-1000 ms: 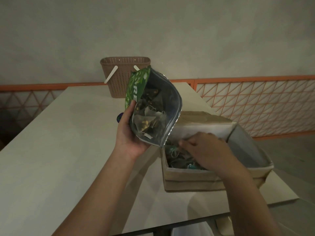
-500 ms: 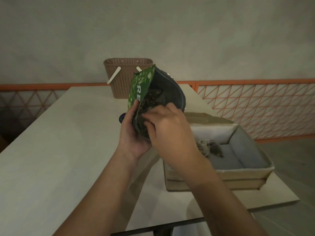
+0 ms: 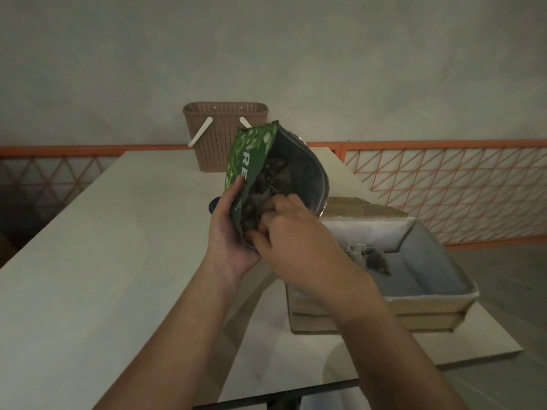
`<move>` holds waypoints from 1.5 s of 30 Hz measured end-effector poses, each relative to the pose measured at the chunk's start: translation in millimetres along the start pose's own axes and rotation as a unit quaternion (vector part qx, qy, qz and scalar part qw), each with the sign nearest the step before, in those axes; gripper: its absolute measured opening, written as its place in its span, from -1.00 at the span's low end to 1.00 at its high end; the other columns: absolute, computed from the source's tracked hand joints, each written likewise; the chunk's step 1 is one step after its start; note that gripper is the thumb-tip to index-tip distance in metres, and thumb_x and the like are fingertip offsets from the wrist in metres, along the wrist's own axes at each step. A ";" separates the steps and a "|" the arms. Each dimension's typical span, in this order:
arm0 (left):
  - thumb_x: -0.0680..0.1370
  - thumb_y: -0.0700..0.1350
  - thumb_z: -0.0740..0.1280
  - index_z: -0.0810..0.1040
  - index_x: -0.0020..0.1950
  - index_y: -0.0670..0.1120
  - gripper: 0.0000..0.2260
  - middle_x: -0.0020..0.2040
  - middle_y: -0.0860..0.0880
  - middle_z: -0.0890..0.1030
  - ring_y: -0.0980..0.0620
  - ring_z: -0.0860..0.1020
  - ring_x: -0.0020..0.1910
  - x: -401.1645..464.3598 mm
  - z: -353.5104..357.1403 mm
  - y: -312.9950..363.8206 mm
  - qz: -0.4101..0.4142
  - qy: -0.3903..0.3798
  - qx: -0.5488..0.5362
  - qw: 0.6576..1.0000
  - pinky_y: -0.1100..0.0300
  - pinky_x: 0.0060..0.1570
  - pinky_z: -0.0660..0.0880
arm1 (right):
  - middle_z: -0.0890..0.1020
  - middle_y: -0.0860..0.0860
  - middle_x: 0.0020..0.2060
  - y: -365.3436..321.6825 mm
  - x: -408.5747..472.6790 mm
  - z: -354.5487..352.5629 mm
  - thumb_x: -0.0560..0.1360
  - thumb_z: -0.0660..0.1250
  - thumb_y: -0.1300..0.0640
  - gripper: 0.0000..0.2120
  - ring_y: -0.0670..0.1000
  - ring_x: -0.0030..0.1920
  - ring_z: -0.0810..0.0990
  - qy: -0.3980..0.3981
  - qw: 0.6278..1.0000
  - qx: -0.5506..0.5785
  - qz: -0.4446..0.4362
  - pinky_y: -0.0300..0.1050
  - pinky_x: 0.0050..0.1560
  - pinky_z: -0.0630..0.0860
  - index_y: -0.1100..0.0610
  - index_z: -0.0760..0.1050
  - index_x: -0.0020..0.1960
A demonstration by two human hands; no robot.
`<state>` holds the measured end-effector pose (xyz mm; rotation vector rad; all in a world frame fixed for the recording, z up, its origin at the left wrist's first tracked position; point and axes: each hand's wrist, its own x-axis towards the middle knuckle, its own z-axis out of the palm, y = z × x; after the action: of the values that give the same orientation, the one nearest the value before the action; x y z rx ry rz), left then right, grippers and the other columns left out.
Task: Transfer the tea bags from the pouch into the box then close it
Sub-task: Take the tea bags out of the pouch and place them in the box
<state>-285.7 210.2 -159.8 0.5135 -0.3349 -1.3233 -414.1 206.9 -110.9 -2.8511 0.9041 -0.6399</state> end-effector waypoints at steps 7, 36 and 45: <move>0.57 0.15 0.32 0.49 0.50 -0.10 -0.44 0.32 -0.15 0.58 -0.13 0.61 0.19 -4.3 8.7 -3.3 -0.012 0.005 -0.001 1.000 0.04 0.14 0.63 | 0.61 0.01 -0.05 13.6 -16.1 -10.6 0.50 0.32 0.23 -0.85 0.05 -0.02 0.55 0.020 0.995 0.079 -0.057 -0.12 -0.01 0.43 0.07 0.47 0.04; 0.63 0.20 0.25 0.53 0.44 -0.12 -0.48 0.36 -0.19 0.59 -0.19 0.60 0.28 -1.5 10.6 -3.3 -0.041 -0.012 -0.009 0.999 -0.02 0.13 0.60 | 0.53 -0.04 -0.12 37.1 -25.9 -19.6 0.47 0.44 0.14 -0.89 -0.03 -0.04 0.47 0.305 0.941 0.146 -0.009 -0.26 0.00 0.39 0.09 0.64 0.00; 0.61 0.20 0.26 0.54 0.46 -0.03 -0.50 0.47 -0.10 0.52 -0.12 0.48 0.46 -6.6 11.3 -1.4 -0.030 0.010 0.017 0.999 0.02 0.41 0.41 | 0.50 0.12 0.20 5.4 23.1 -2.3 0.55 0.28 -0.04 -0.64 0.13 0.22 0.41 0.080 0.984 -0.158 0.023 0.01 0.26 0.31 0.13 0.53 0.26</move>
<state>-294.1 214.5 -150.6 0.5692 -0.3278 -1.3715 -400.9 189.4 -101.5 -3.0744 1.1914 -0.7967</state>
